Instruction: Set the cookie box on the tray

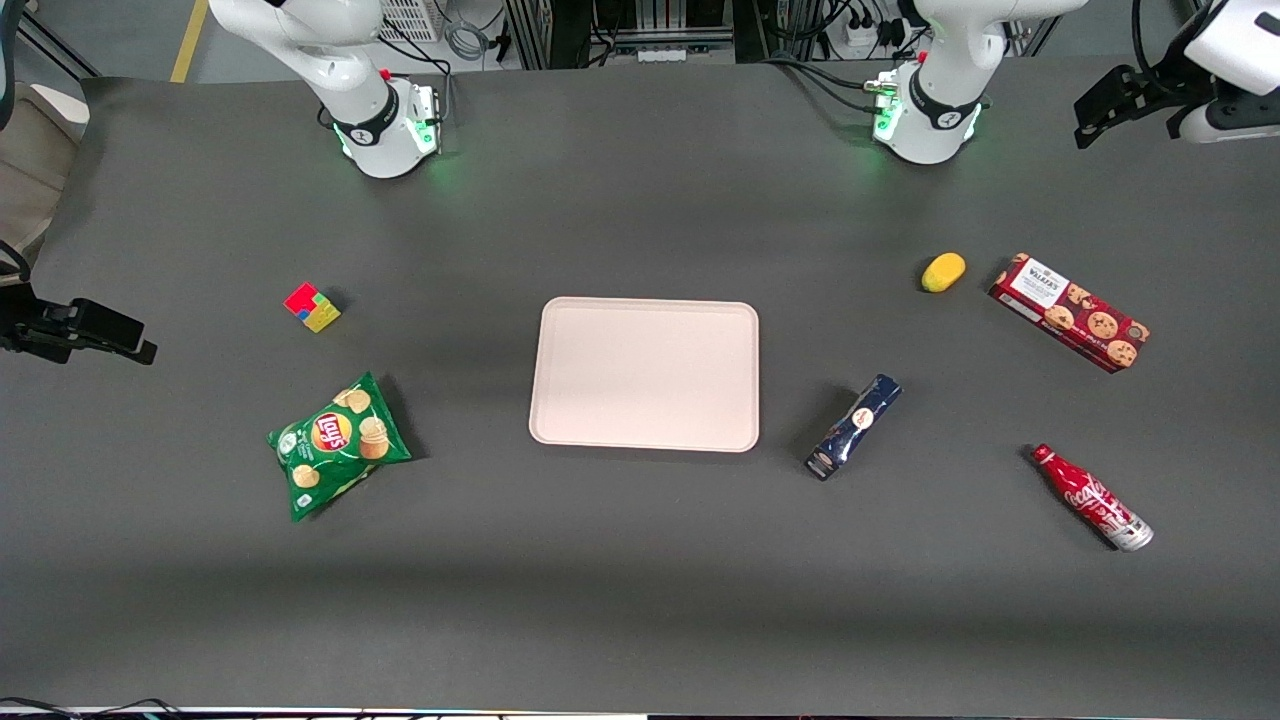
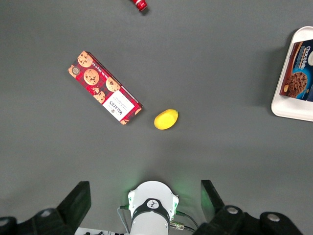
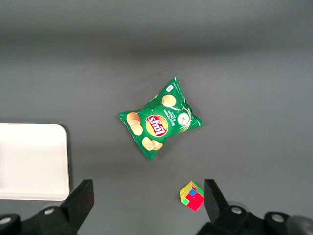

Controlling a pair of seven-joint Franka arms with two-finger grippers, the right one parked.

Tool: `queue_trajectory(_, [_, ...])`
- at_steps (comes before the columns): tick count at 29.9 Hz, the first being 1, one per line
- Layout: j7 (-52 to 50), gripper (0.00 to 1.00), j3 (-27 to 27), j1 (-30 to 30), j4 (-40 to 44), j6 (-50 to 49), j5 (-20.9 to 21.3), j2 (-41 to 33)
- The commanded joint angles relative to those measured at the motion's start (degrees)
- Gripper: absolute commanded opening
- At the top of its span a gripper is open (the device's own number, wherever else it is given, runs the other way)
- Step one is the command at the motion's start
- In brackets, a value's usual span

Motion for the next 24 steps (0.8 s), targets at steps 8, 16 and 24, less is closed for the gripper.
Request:
queue_trajectory(8, [0.7,1.0,0.1,0.2,0.9,0.0,0.0,0.3])
queue_trajectory(16, [0.7,1.0,1.5,0.5,1.0,-0.4,0.2,0.1])
queue_trajectory(24, [0.8,1.0,2.7,0.5,1.1,0.5,0.3,0.2])
